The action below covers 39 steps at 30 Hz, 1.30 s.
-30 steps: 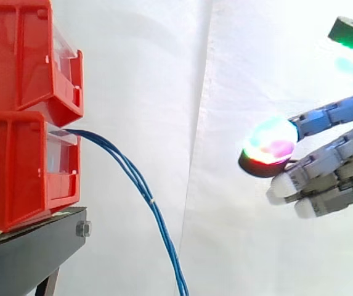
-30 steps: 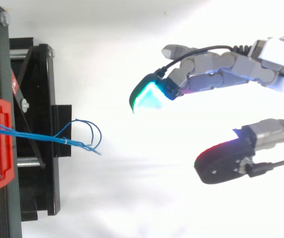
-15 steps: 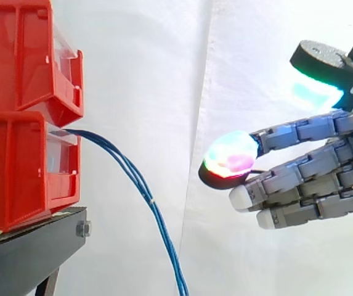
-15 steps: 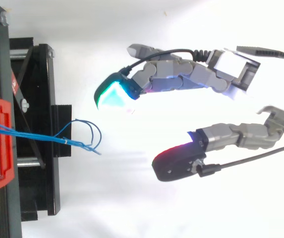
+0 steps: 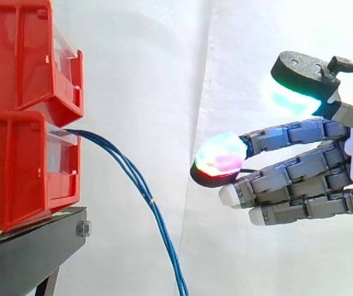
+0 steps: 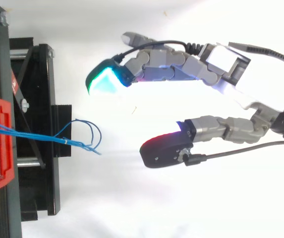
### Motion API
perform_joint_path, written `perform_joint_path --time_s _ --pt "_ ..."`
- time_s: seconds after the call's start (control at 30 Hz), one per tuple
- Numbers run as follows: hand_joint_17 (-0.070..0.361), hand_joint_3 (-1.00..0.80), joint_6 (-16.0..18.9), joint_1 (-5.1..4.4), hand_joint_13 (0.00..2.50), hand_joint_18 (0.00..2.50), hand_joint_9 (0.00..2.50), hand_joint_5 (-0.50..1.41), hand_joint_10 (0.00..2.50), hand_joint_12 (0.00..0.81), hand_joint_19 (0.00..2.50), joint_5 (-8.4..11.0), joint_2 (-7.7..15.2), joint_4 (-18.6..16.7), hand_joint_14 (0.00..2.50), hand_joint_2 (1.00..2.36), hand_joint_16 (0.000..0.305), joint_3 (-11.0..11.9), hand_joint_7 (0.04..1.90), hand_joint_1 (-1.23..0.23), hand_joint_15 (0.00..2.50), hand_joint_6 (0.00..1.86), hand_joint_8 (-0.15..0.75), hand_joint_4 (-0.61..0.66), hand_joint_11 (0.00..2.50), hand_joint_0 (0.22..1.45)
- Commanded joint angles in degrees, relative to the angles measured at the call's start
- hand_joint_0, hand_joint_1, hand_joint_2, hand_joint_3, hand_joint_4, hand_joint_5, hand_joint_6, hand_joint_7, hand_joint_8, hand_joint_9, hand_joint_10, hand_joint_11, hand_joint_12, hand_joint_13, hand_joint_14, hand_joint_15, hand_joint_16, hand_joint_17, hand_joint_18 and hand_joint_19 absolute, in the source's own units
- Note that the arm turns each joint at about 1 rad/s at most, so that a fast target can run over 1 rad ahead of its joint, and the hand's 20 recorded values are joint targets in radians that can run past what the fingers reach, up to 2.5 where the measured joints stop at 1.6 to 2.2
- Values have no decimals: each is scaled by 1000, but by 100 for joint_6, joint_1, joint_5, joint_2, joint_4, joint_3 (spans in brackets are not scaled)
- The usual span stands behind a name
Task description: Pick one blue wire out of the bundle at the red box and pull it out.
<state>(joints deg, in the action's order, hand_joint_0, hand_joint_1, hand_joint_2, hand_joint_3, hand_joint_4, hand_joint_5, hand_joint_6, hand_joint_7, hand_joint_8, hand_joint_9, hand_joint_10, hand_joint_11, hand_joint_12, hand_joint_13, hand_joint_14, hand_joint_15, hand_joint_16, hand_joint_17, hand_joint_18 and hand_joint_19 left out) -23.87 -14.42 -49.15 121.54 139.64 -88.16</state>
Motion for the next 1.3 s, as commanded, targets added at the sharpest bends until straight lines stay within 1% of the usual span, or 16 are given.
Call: perform_joint_path --time_s 0.0,0.1,0.23,0.3,0.4,0.43,0.47,0.7,0.73,0.8,0.87,0.97,1.0,1.1,1.2,1.27 --pt "139 -500 -118 -26 100 0 551 -149 7 362 210 178 28 -103 5 1000 62 1 775 -572 106 502 289 263 206 505" --pt "140 -500 -153 -61 134 0 579 -146 7 364 185 239 90 -183 4 1000 62 10 770 -593 89 502 291 269 184 506" --pt "140 -500 -144 -70 144 0 583 -145 7 365 197 336 318 -332 3 1000 62 150 763 -592 92 502 292 266 185 506" --pt "140 -500 -109 -61 147 0 584 -145 6 364 196 354 494 -288 4 1000 62 352 766 -592 92 502 291 266 183 508" --pt "139 -500 -109 -61 154 0 586 -145 6 365 200 354 599 -253 3 1000 62 519 767 -591 97 502 290 265 172 508" --pt "139 -500 -109 -61 155 0 587 -145 6 365 199 354 687 -174 3 1000 62 660 767 -591 86 502 292 268 172 508" --pt "140 -500 -109 -61 157 0 587 -144 7 366 207 354 705 -174 4 1000 62 695 769 -590 95 502 290 268 177 509" --pt "139 -500 -109 -70 172 0 593 -144 7 367 209 345 845 -279 5 1000 62 757 765 -588 99 502 290 269 179 510" --pt "139 -500 -109 -70 173 0 594 -144 7 367 214 345 925 -358 3 1000 62 765 766 -589 98 502 291 268 182 510" --pt "139 -500 -109 -79 177 0 594 -143 6 367 214 345 942 -429 4 1000 62 783 769 -589 104 502 292 271 174 511" --pt "139 -500 -127 -96 180 0 596 -143 7 366 213 345 1030 -560 4 1000 62 801 774 -591 105 502 290 269 187 514" --pt "139 -500 -109 -105 181 0 601 -141 7 365 221 336 1171 -622 4 1000 62 906 795 -597 108 502 290 272 189 515" --pt "139 -500 -109 -105 182 0 600 -139 7 365 218 336 1250 -604 4 1000 62 1003 807 -599 105 502 290 276 189 516" --pt "139 -500 -21 -105 185 0 599 -133 9 364 219 327 1417 -587 4 1000 62 1161 847 -605 106 502 290 284 188 517" --pt "138 -500 110 -105 187 0 599 -121 7 362 219 318 1487 -578 4 1000 61 1231 943 -620 108 503 287 298 195 526" --pt "137 -500 163 -105 188 0 599 -118 8 362 226 318 1487 -569 6 1000 61 1258 961 -623 104 502 287 295 199 527"
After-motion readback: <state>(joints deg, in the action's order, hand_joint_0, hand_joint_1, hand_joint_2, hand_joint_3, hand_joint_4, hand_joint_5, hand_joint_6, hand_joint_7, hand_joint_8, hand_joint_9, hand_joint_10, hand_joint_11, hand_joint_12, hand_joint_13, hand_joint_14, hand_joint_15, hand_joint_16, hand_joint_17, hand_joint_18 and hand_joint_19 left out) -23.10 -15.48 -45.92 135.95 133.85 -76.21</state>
